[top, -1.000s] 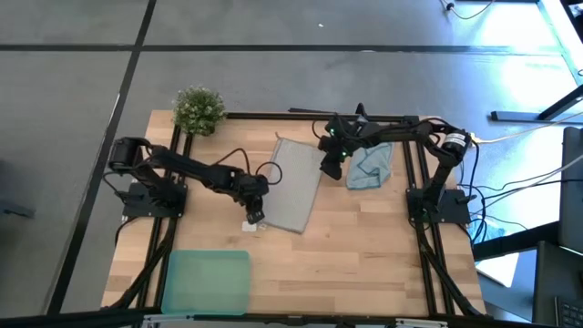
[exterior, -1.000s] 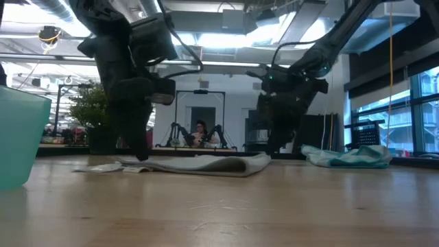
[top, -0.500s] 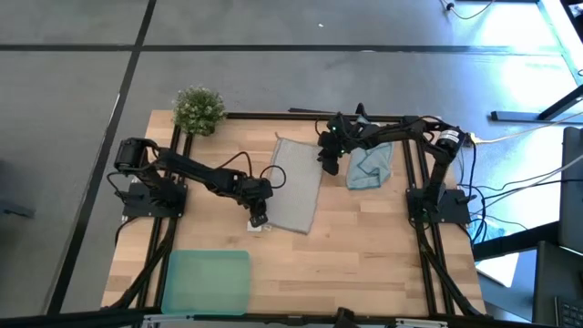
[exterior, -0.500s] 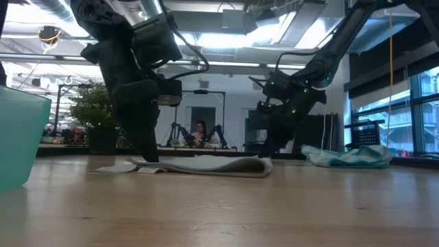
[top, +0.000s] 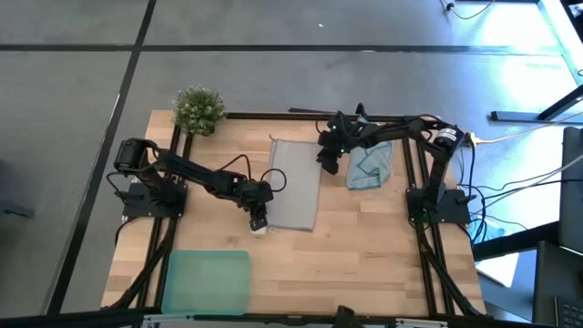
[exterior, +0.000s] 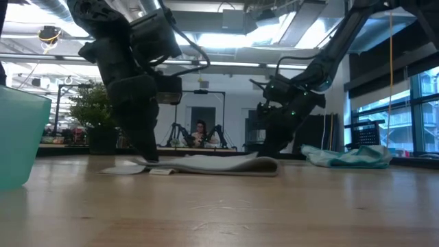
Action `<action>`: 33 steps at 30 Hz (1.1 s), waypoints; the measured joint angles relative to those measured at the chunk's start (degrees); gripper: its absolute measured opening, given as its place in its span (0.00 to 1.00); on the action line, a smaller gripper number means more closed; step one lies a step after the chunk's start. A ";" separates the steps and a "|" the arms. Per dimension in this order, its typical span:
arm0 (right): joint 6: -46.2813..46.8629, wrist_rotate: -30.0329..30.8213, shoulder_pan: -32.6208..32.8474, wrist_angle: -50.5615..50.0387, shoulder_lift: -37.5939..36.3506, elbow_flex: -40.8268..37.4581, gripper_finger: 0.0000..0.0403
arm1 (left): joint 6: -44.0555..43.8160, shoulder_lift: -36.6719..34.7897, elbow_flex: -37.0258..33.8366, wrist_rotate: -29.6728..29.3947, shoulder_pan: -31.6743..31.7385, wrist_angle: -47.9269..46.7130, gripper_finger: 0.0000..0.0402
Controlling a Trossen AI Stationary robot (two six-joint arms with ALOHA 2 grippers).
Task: Roll microfiber towels into tight, uniform cylinder then place into a basket
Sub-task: Roll the gray microfiber cloth
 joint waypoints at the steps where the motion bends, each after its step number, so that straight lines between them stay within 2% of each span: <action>1: 0.14 -0.87 -0.16 0.55 0.09 -0.04 0.29 | -0.01 0.00 -0.02 0.00 0.00 0.28 0.20; 6: 0.19 -1.80 -0.27 -0.66 0.06 0.97 0.29 | -0.39 -0.02 -0.01 0.00 0.06 0.70 0.20; 12: -5.89 -10.43 1.53 -6.53 -3.62 3.44 0.29 | -3.09 -3.31 -0.07 -0.67 1.47 -1.41 0.20; 15: -7.41 -12.18 3.82 -10.65 -8.02 3.67 0.29 | -2.90 -6.19 -0.04 -1.98 1.73 -3.90 0.20; 21: -13.09 -11.65 10.89 -23.07 -17.32 3.73 0.29 | -2.82 -13.84 -0.04 -7.64 1.77 -9.74 0.20; 23: -15.62 -9.55 14.12 -25.48 -19.02 3.73 0.29 | -2.29 -16.49 -0.04 -9.71 1.75 -10.68 0.20; 27: -22.40 -6.29 20.47 -28.50 -19.47 3.58 0.29 | -1.29 -21.85 -0.02 -12.99 1.77 -11.09 0.20; 33: -22.45 -3.86 28.87 -25.74 -16.91 2.66 0.29 | 2.66 -27.81 0.00 -16.10 1.77 -11.15 0.20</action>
